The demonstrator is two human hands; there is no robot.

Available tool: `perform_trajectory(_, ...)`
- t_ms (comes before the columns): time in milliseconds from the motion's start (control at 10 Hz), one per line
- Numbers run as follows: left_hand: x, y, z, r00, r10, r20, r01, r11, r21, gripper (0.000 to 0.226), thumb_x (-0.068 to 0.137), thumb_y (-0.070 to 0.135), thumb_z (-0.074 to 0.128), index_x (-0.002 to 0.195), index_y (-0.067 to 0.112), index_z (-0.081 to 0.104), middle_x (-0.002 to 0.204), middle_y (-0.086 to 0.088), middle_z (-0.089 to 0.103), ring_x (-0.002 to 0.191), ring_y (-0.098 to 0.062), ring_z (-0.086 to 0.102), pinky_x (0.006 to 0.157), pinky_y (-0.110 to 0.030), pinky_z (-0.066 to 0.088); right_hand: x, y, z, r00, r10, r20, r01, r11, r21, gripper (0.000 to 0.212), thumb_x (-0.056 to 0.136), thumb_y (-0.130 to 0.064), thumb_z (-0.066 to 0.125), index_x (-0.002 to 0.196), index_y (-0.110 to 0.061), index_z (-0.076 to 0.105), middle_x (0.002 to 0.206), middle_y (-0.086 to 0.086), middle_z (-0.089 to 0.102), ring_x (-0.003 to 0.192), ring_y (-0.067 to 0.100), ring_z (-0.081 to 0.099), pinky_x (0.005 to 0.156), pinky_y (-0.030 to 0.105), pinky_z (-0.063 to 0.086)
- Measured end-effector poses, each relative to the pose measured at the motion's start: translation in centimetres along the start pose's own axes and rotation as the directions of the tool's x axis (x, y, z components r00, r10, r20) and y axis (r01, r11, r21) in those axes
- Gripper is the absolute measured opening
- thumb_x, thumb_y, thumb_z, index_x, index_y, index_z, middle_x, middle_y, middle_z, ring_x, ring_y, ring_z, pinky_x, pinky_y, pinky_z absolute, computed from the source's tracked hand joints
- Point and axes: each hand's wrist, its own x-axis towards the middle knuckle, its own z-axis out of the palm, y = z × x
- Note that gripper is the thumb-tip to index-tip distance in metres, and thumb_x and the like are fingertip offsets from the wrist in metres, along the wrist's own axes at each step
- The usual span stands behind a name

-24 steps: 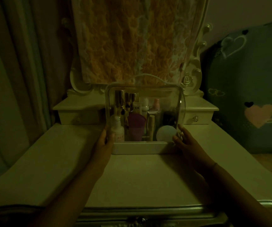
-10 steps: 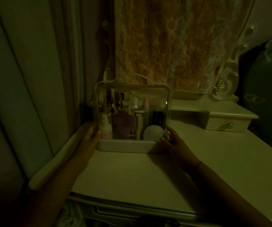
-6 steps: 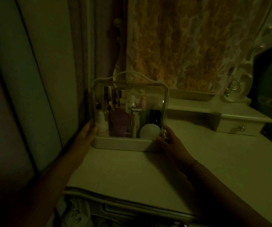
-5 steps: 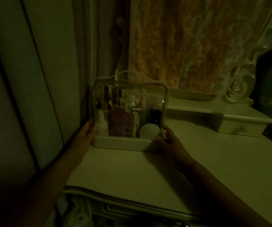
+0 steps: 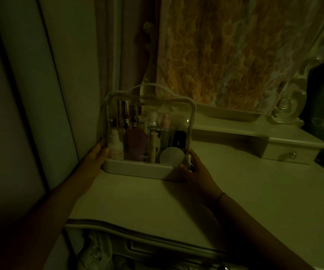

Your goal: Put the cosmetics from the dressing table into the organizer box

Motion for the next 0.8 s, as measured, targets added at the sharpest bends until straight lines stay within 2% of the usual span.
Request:
perform_trajectory(100,0.0,0.1,-0.1,1.0,-0.008,0.001,0.008,1.0,-0.015,0.047,0.095,0.035,0.043,0.14,0.034,0.033,0.145,0.007,0.04,0.13,-0.01,0.04,0.109,-0.034,0.033,0.0,0.0,0.3,1.0,-0.013,-0.002,0.013,1.0,0.01,0.06,0.093,-0.014,0.049,0.143,-0.032,0.021,0.145,0.005,0.037,0.101,0.01,0.048,0.087,0.031,0.051)
perform_trajectory(200,-0.3,0.2,0.0,1.0,-0.009,-0.024,0.01,1.0,0.006,0.045,0.094,0.037,0.043,0.138,0.039,0.032,0.139,0.017,0.038,0.119,0.006,0.042,0.091,-0.011,0.035,0.0,0.0,0.3,1.0,-0.019,-0.004,0.019,0.999,0.034,0.06,0.093,-0.012,0.049,0.143,-0.032,0.021,0.146,0.003,0.037,0.104,0.006,0.046,0.079,0.02,0.048)
perform_trajectory(300,-0.5,0.4,0.2,0.999,-0.023,-0.04,0.024,0.999,0.022,0.047,0.094,0.039,0.043,0.139,0.037,0.03,0.138,0.017,0.037,0.122,0.002,0.038,0.093,-0.014,0.033,0.0,0.2,0.1,1.0,-0.016,-0.004,0.016,1.0,0.022,0.064,0.093,-0.014,0.049,0.146,-0.03,0.017,0.148,0.004,0.034,0.11,0.008,0.042,0.087,0.026,0.046)
perform_trajectory(400,-1.0,1.1,0.6,0.993,-0.053,-0.107,0.058,0.997,0.044,0.052,0.094,0.039,0.043,0.142,0.029,0.028,0.143,0.01,0.035,0.125,-0.004,0.033,0.097,-0.021,0.03,0.0,0.5,0.2,1.0,-0.02,-0.016,0.019,1.0,-0.01,0.064,0.093,-0.014,0.049,0.147,-0.026,0.016,0.15,0.003,0.031,0.111,0.004,0.04,0.083,0.016,0.047)
perform_trajectory(500,-2.4,1.9,1.9,0.976,-0.104,-0.19,0.124,0.988,0.096,0.051,0.094,0.042,0.041,0.142,0.028,0.029,0.149,-0.001,0.034,0.131,-0.014,0.035,0.1,-0.029,0.03,-0.3,0.8,0.5,0.998,-0.034,-0.045,0.033,0.999,-0.024,0.061,0.094,-0.013,0.048,0.146,-0.022,0.018,0.15,0.004,0.032,0.112,0.004,0.043,0.07,0.003,0.047)
perform_trajectory(600,-4.9,2.4,3.4,0.965,-0.123,-0.233,0.175,0.96,0.22,0.055,0.094,0.044,0.038,0.144,0.025,0.027,0.151,-0.007,0.033,0.135,-0.027,0.035,0.108,-0.041,0.03,-0.9,0.7,0.4,0.999,0.015,-0.049,-0.014,1.0,0.016,0.062,0.094,-0.015,0.046,0.146,-0.02,0.013,0.148,0.012,0.035,0.12,0.015,0.045,0.07,0.003,0.048)
perform_trajectory(700,-7.6,2.4,4.6,0.973,-0.076,-0.218,0.129,0.962,0.241,0.054,0.095,0.036,0.037,0.146,0.025,0.021,0.152,-0.006,0.03,0.137,-0.026,0.032,0.113,-0.044,0.026,-2.2,0.5,-0.2,0.995,0.079,-0.062,-0.076,0.995,0.058,0.064,0.094,-0.023,0.047,0.146,-0.023,0.011,0.151,0.012,0.03,0.133,0.022,0.038,0.092,0.02,0.045)
perform_trajectory(800,-10.0,2.3,5.8,0.958,-0.157,-0.24,0.218,0.942,0.255,0.059,0.094,0.034,0.041,0.146,0.031,0.014,0.154,-0.005,0.024,0.139,-0.027,0.028,0.115,-0.043,0.021,-4.6,0.6,-0.9,0.98,0.181,-0.083,-0.173,0.981,0.094,0.064,0.093,-0.026,0.047,0.146,-0.029,0.012,0.152,0.008,0.028,0.138,0.021,0.033,0.105,0.032,0.035)
